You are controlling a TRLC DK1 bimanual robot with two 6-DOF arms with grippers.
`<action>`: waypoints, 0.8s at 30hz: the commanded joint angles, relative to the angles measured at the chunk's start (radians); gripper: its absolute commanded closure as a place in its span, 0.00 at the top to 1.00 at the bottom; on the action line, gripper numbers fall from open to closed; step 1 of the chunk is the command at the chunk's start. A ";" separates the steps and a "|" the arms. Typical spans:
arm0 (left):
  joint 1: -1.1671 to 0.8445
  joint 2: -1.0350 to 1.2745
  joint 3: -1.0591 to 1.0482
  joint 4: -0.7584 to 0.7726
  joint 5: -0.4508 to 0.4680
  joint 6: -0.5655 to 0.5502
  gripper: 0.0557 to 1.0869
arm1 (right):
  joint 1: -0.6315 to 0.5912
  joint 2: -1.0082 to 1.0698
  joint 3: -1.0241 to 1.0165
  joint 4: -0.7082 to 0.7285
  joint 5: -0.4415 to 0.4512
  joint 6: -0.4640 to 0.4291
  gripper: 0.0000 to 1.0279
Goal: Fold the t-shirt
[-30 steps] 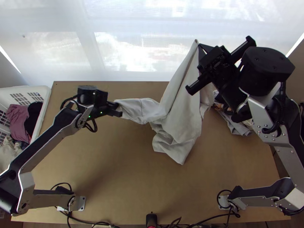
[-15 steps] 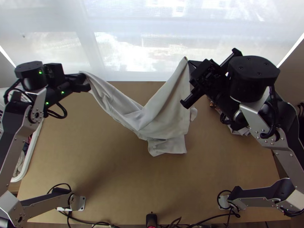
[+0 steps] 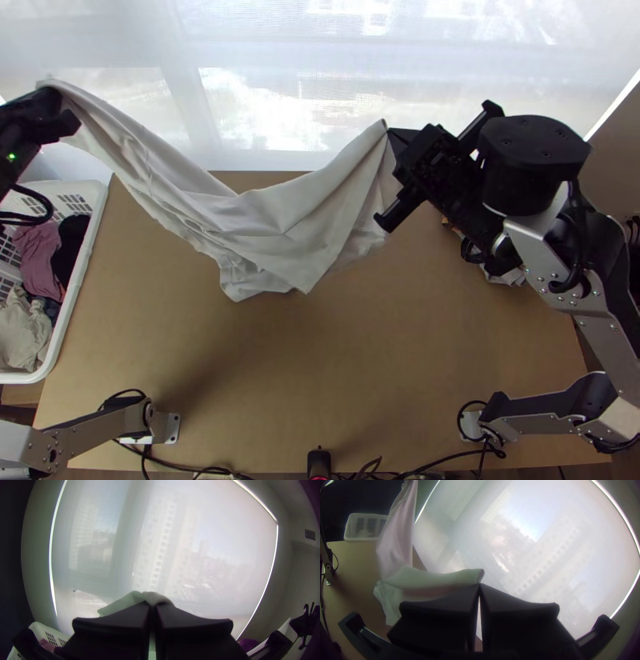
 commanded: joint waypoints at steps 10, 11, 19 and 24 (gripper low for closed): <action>0.108 -0.047 0.175 -0.001 0.000 -0.008 0.03 | -0.080 0.081 -0.006 0.124 -0.035 0.010 0.03; 0.116 -0.046 0.192 -0.001 0.000 -0.011 0.03 | -0.089 0.084 -0.008 0.133 -0.035 0.011 0.03; 0.024 -0.069 0.230 -0.099 0.013 -0.011 0.03 | -0.181 0.112 -0.094 0.199 -0.063 0.053 0.03; -0.188 -0.115 0.141 -0.194 0.015 0.005 0.03 | -0.204 0.118 -0.191 0.300 -0.071 0.064 0.03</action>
